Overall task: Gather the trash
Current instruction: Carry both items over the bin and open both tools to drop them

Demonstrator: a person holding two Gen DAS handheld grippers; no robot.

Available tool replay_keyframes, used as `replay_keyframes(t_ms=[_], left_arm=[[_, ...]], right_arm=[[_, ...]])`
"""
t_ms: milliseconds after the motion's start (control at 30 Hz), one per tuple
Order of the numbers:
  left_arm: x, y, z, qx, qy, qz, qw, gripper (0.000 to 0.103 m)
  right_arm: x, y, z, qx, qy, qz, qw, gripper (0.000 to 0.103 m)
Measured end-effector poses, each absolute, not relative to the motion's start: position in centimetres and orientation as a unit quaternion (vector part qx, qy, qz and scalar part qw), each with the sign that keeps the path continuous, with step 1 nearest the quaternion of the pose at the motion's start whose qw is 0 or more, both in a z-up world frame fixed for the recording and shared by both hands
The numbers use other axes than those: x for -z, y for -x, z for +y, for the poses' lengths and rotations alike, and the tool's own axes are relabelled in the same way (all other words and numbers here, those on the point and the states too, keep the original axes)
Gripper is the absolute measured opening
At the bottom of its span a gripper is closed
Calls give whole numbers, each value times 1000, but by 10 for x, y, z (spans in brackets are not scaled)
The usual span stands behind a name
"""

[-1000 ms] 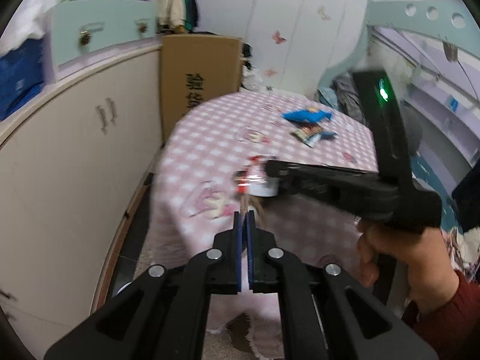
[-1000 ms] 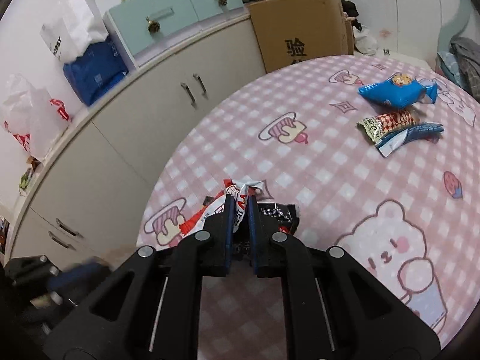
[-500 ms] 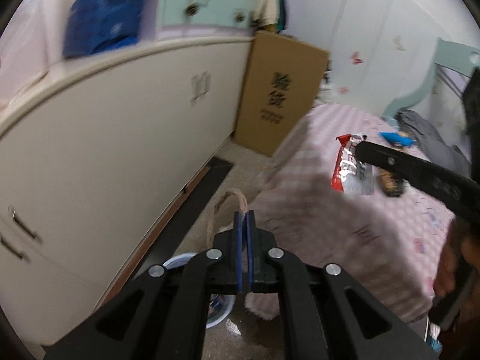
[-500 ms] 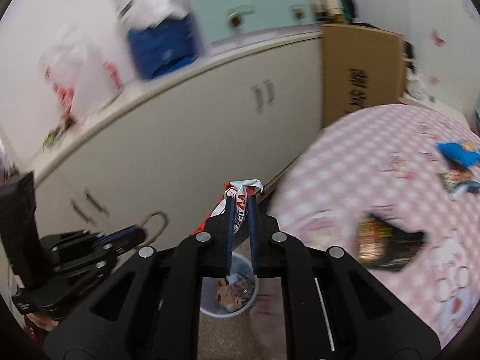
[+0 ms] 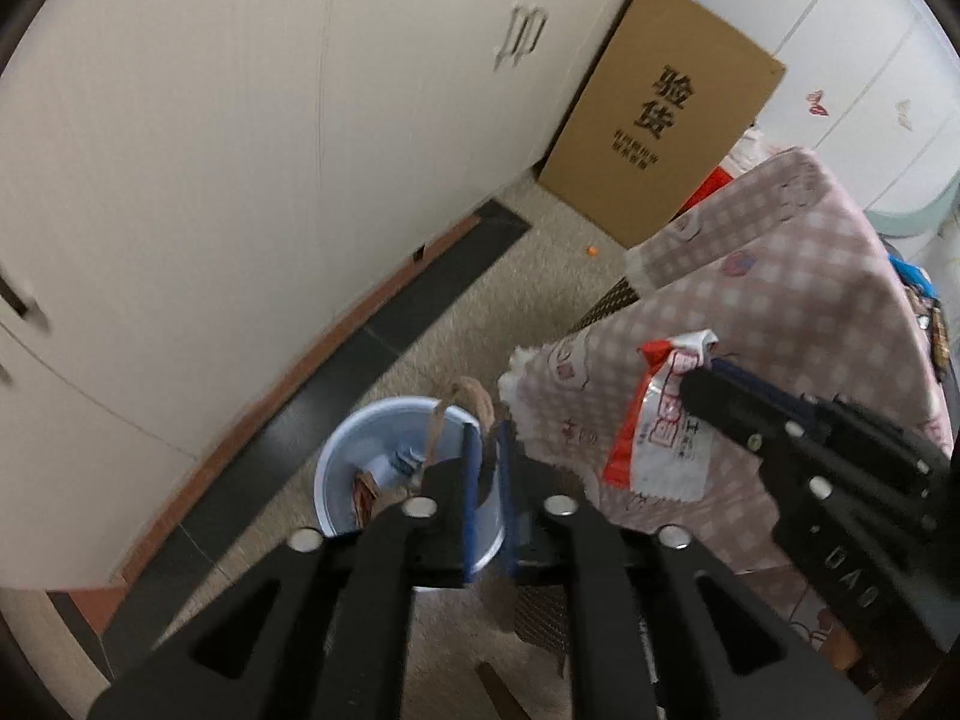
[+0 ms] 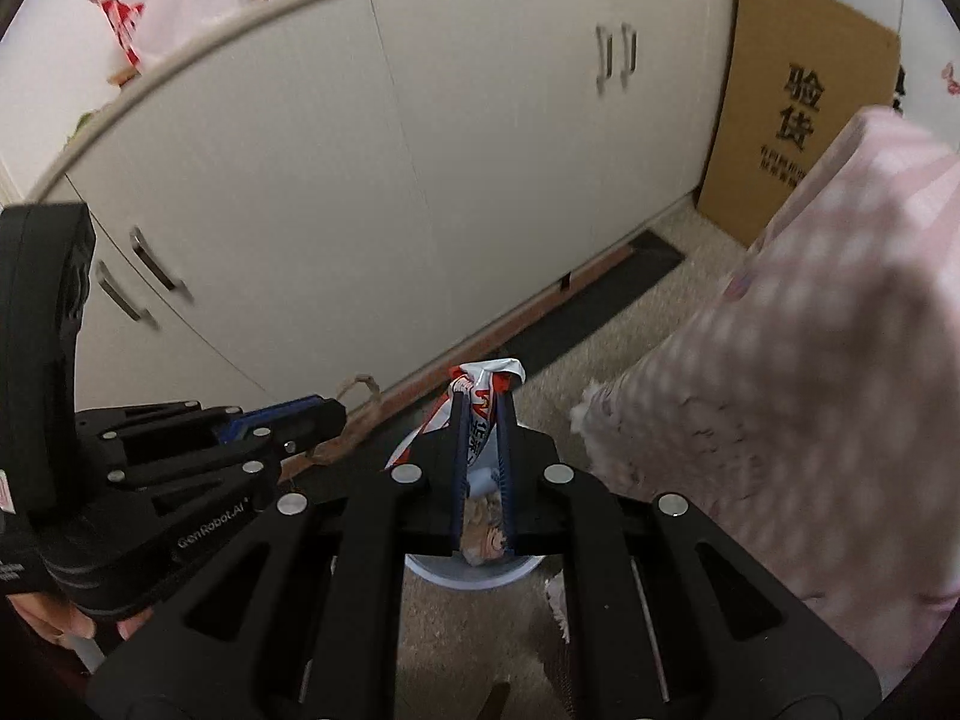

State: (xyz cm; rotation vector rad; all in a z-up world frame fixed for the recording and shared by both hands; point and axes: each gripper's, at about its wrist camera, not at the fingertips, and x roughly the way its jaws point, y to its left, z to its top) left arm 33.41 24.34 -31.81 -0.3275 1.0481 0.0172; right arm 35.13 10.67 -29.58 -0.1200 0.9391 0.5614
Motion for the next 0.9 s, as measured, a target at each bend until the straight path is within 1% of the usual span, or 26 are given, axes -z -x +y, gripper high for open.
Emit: replay_keyframes(t_ms=[33,100,200,300,500,900], left_arm=[[324,-335,246,-14,158,501,850,29],[332,-335,250,-23,165,501,849,46],[341,-336,256,-38,175,505,844,55],[344,-335,257,-48,166,506,845,60],[335,-332,259,-71,144,496,853,66],[311,-318,274,-111,142,474,862,68]], right_arm=[[303,-352,109,-265,59,451,850,9],[312,-354,112,-265,59,461,845,9],[324,-357,117,-265,58,473,839,9],[331,-359,122,-266,57,478,835,9],[331,-362,125,-273,56,478,833,10],[303,-353,132,-298,35,445,844,10]])
